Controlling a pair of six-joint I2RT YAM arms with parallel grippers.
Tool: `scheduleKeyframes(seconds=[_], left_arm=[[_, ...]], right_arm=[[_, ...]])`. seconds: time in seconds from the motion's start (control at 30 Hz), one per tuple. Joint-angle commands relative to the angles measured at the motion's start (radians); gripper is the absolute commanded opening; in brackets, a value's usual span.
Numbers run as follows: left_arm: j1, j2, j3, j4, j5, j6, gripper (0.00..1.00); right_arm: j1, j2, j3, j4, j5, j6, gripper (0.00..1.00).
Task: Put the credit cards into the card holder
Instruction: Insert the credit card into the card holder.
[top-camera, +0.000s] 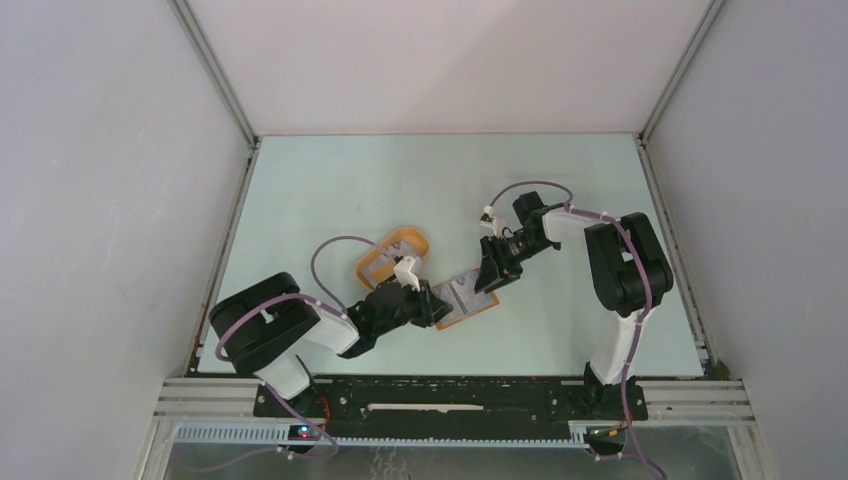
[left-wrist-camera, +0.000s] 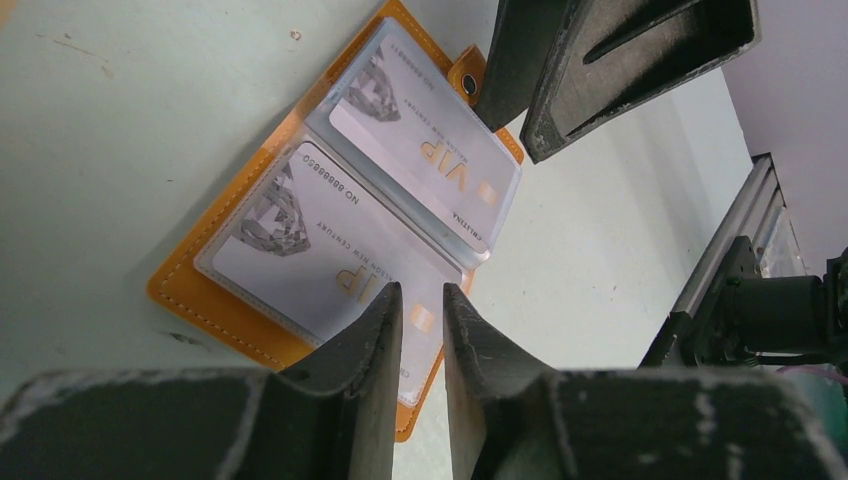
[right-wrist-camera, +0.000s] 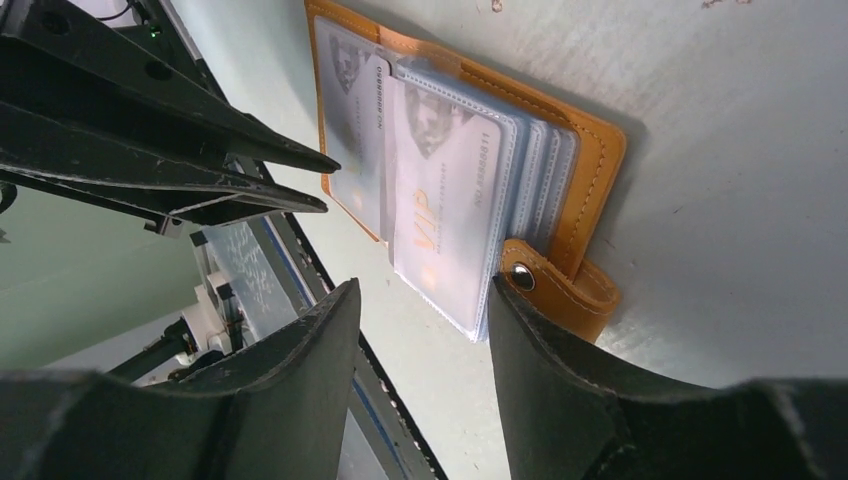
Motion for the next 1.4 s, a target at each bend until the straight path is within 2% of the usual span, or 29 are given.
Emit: scheduleKeyframes(seconds=[0.0, 0.37, 0.73, 1.07, 1.37], left_arm=[[0.000, 0.029, 0.052, 0.047, 0.023, 0.002, 0.26], [0.006, 0.086, 0.062, 0.084, 0.054, -0.008, 0.25], [0.016, 0.080, 0.058, 0.091, 0.069, -0.014, 0.25], [0.026, 0.089, 0.043, 0.144, 0.096, -0.038, 0.26], [0.039, 0.111, 0.024, 0.216, 0.123, -0.070, 0.30]], right_arm=[[0.006, 0.012, 0.044, -0.030, -0.043, -0.028, 0.57], [0.007, 0.017, 0.050, -0.050, -0.114, -0.034, 0.53], [0.006, 0.021, 0.060, -0.074, -0.225, -0.053, 0.43], [0.007, 0.084, 0.089, -0.135, -0.282, -0.074, 0.24], [0.016, 0.090, 0.090, -0.132, -0.282, -0.072, 0.12]])
